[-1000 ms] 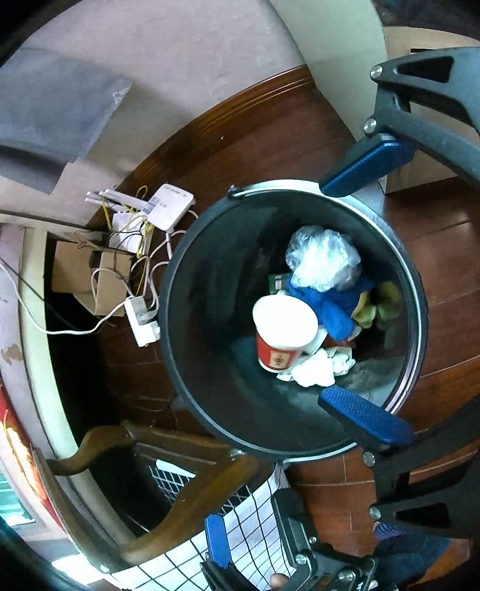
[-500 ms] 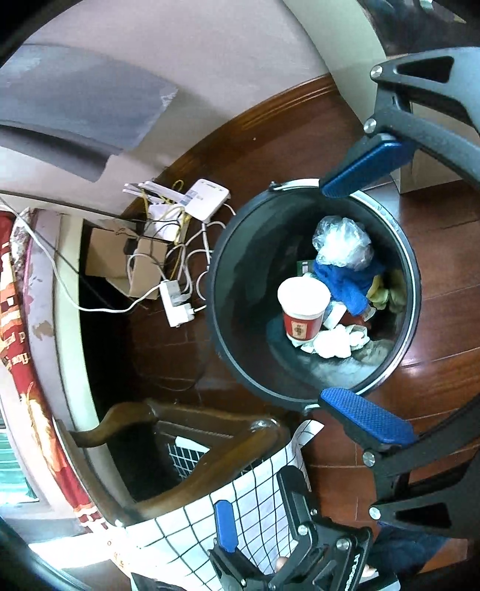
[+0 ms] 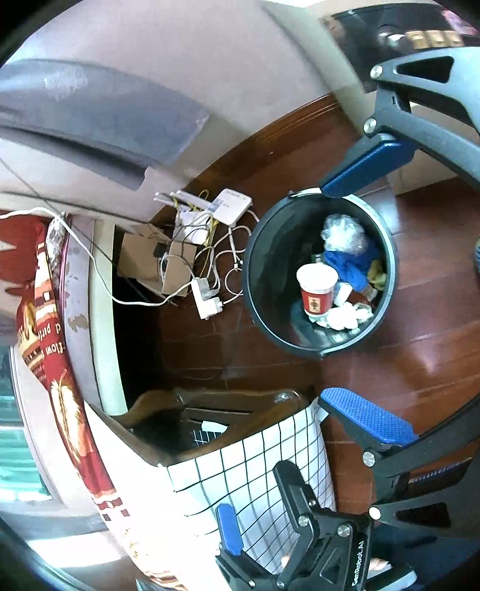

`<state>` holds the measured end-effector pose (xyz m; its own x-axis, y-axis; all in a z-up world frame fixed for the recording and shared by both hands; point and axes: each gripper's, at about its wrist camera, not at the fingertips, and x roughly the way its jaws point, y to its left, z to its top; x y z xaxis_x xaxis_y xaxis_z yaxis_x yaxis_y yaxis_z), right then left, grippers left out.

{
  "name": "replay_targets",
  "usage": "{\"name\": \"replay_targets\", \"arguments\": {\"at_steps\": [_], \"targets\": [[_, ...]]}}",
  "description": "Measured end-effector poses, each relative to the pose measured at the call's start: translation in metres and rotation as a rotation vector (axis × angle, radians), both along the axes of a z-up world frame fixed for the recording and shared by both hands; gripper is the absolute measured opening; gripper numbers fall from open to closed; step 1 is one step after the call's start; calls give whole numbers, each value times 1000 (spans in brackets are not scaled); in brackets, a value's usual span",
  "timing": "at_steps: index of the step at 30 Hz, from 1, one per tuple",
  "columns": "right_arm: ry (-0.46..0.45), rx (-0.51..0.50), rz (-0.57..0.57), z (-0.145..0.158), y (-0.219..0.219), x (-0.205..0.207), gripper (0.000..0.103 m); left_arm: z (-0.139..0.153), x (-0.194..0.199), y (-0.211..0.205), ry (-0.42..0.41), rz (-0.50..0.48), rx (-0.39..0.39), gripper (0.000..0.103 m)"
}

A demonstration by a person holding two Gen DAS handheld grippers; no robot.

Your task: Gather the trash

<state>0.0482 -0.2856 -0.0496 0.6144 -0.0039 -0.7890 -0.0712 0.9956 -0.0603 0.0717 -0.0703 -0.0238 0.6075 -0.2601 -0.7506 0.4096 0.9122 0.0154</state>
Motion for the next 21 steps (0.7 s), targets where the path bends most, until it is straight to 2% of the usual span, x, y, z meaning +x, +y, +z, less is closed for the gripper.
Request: {"name": "replay_targets", "arguments": {"at_steps": [6,12,21], "targets": [[-39,10,-65,44,10,-34,103,31,-24,18,-30,31,-6,103],[-111,-2,-66,90,30,-66,103,61,-54,23,-89,21,-13,103],[-183,-39,-57,135,50,-106,103,106,-93,48,-197,59,-44,103]]}}
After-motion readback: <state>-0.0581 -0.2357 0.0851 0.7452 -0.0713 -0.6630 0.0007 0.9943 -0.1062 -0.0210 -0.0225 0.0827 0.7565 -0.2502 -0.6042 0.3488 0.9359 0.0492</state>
